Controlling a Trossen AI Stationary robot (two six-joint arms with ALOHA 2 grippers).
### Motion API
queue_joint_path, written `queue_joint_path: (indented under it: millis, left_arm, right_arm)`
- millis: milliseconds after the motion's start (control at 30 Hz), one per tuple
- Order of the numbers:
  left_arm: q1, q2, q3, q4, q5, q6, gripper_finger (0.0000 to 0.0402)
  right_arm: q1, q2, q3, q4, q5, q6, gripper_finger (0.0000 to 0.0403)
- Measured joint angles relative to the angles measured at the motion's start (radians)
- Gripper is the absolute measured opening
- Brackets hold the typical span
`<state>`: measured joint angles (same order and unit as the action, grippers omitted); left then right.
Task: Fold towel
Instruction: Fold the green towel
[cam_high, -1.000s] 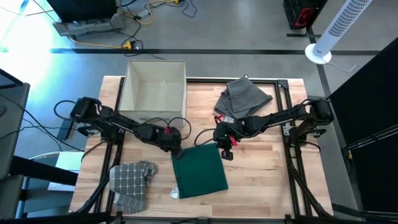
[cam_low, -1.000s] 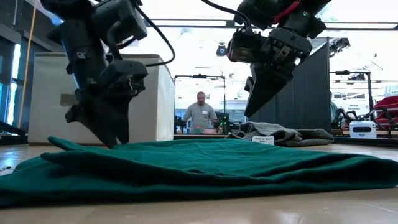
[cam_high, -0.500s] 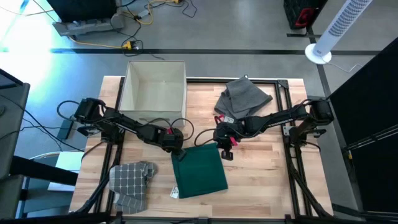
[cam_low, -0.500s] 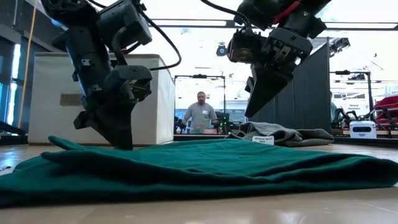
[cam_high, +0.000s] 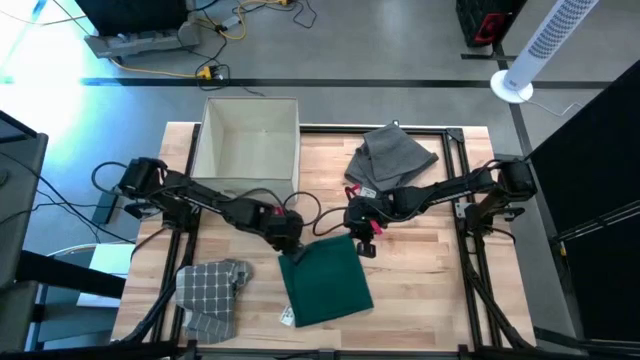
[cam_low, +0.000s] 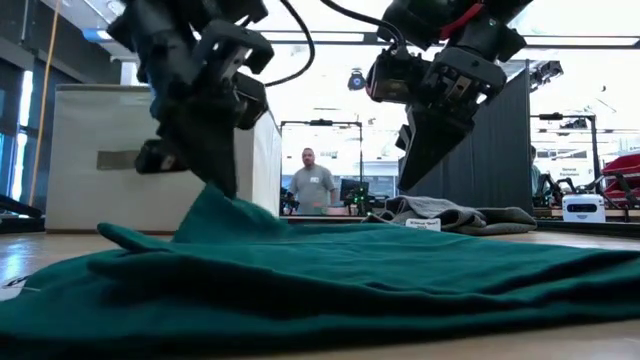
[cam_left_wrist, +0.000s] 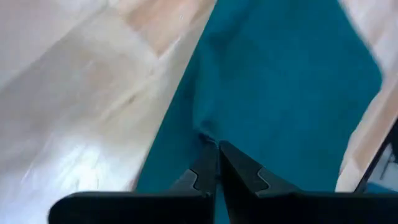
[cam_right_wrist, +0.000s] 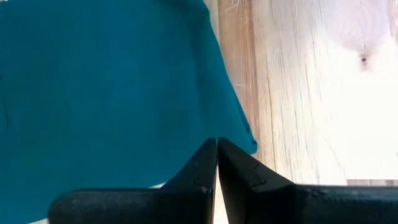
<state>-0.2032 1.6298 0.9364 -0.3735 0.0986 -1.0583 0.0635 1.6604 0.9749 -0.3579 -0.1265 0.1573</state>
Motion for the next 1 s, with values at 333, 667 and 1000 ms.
queue_joint_path:
  millis: [333,667,1000]
  left_arm:
    - [-0.089,0.000,0.035,-0.154,0.042,-0.074,0.0001]
    - [-0.086,0.000,0.035,-0.108,0.122,-0.090,0.0000]
    - [-0.141,0.007,0.035,-0.236,0.139,-0.105,0.0013]
  right_arm:
    - [0.000,0.000,0.000,-0.003,0.018,-0.012,0.0001]
    - [0.017,-0.005,0.000,0.058,-0.034,-0.061,0.0000]
    - [0.014,-0.005,0.000,0.055,-0.032,-0.071,0.0000]
